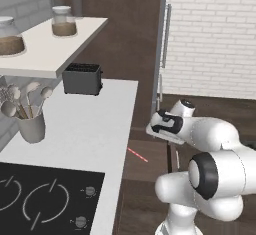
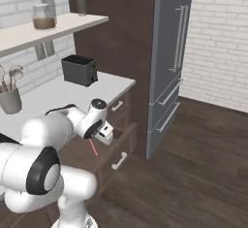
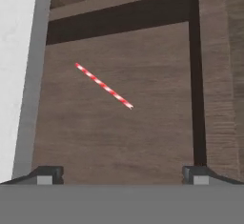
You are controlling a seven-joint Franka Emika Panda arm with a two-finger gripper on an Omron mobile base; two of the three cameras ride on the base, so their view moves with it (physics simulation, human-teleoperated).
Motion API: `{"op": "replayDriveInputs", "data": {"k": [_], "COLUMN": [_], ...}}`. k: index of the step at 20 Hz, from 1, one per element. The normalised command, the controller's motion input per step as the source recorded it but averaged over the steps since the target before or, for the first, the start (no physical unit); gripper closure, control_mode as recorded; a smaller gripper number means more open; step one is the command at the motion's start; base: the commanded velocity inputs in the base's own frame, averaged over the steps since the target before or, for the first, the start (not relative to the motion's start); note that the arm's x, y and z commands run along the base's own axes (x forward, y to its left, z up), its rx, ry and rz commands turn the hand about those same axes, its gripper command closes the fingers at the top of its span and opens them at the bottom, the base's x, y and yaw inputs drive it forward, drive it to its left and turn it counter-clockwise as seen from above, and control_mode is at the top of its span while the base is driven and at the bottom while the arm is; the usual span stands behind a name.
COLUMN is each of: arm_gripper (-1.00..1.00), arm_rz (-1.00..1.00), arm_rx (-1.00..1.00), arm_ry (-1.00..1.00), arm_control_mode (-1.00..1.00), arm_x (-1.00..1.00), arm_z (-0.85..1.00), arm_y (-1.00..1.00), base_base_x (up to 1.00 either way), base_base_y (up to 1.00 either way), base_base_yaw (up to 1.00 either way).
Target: Take a straw from the drawer in front and place it inside the glass cup on the dining counter.
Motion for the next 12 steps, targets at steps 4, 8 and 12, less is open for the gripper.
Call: {"op": "replayDriveInputs", "data": {"k": [4, 8, 12], "arm_gripper": [-1.0, -1.0, -1.0], "arm_rz": [0.0, 0.0, 0.0], "arm_rx": [-0.04, -0.09, -0.12], "arm_ry": [0.23, 0.06, 0.01], "arm_control_mode": [-1.0, -1.0, -1.0], "arm_x": [0.44, 0.03, 0.0], "arm_z": [-0.45, -0.43, -0.53], "arm_y": [0.0, 0.0, 0.0], "base_base_x": [0.0, 0.0, 0.0], "base_base_y": [0.0, 0.0, 0.0], "base_base_yaw": [0.0, 0.0, 0.0]}}
